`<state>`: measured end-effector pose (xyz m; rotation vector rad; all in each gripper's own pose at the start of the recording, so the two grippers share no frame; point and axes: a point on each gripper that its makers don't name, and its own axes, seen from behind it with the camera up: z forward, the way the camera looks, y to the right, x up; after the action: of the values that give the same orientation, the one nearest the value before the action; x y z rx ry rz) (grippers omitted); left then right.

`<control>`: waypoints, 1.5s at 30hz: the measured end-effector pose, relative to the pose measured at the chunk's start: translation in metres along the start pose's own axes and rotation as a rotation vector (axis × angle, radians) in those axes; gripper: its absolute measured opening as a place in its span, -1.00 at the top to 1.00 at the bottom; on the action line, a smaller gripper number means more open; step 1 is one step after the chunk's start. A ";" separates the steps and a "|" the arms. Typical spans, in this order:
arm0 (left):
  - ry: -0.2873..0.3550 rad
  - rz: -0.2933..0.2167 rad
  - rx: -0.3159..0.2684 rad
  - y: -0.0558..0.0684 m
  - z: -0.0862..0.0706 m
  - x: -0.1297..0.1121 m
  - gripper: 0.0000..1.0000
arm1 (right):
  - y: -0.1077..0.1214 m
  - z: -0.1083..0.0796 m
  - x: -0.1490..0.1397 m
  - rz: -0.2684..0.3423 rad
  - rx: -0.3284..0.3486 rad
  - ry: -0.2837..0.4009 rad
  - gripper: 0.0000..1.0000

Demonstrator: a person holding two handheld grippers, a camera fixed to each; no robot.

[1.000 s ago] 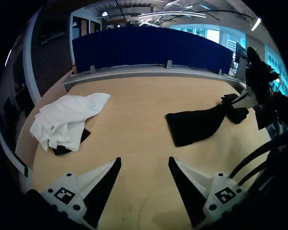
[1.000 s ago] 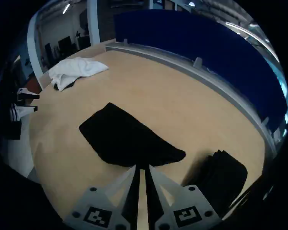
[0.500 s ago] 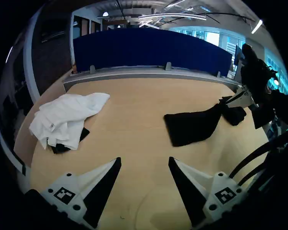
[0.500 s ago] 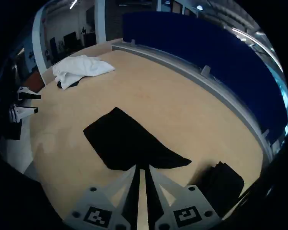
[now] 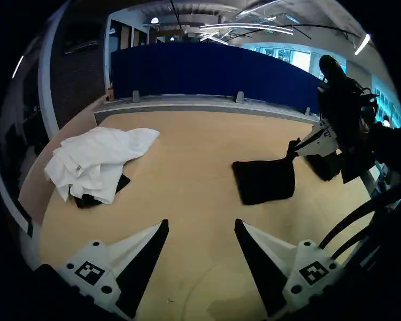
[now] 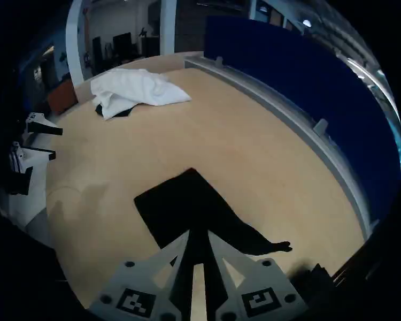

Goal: Fold towel

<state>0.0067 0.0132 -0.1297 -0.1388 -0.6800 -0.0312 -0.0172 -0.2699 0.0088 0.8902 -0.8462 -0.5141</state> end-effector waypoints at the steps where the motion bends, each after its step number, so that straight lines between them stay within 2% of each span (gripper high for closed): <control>1: 0.002 -0.004 0.003 -0.001 -0.001 -0.001 -0.83 | -0.006 0.006 0.004 -0.009 0.011 -0.001 0.82; 6: 0.011 -0.030 0.014 -0.006 -0.004 -0.003 -0.82 | -0.036 0.034 0.016 -0.047 0.062 -0.011 0.82; 12: 0.017 -0.065 0.023 -0.009 -0.007 -0.009 -0.83 | -0.074 0.077 0.017 -0.092 0.133 -0.029 0.82; 17: 0.008 -0.085 0.026 -0.008 -0.010 -0.019 -0.83 | -0.098 0.106 0.006 -0.083 0.171 -0.062 0.82; 21: 0.009 -0.089 0.024 -0.007 -0.012 -0.021 -0.83 | -0.105 0.114 -0.003 -0.067 0.175 -0.081 0.82; 28: 0.010 -0.090 0.021 -0.005 -0.014 -0.022 -0.83 | -0.105 0.110 -0.004 -0.042 0.170 -0.075 0.76; 32: 0.014 -0.088 0.024 -0.006 -0.016 -0.019 -0.83 | -0.105 0.107 -0.002 -0.031 0.171 -0.057 0.58; 34: 0.016 -0.089 0.026 -0.007 -0.017 -0.018 -0.83 | -0.104 0.105 0.002 -0.026 0.168 -0.039 0.40; 38: 0.019 -0.090 0.031 -0.009 -0.019 -0.018 -0.83 | -0.102 0.101 0.009 -0.021 0.164 -0.005 -0.31; 42: 0.018 -0.090 0.037 -0.011 -0.020 -0.019 -0.83 | -0.100 0.098 0.014 -0.017 0.161 0.012 -0.41; 45: 0.018 -0.090 0.038 -0.011 -0.021 -0.020 -0.83 | -0.098 0.096 0.016 -0.018 0.157 0.022 -0.69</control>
<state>0.0037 -0.0011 -0.1572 -0.0714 -0.6682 -0.1056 -0.0909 -0.3792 -0.0331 1.0461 -0.8675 -0.4575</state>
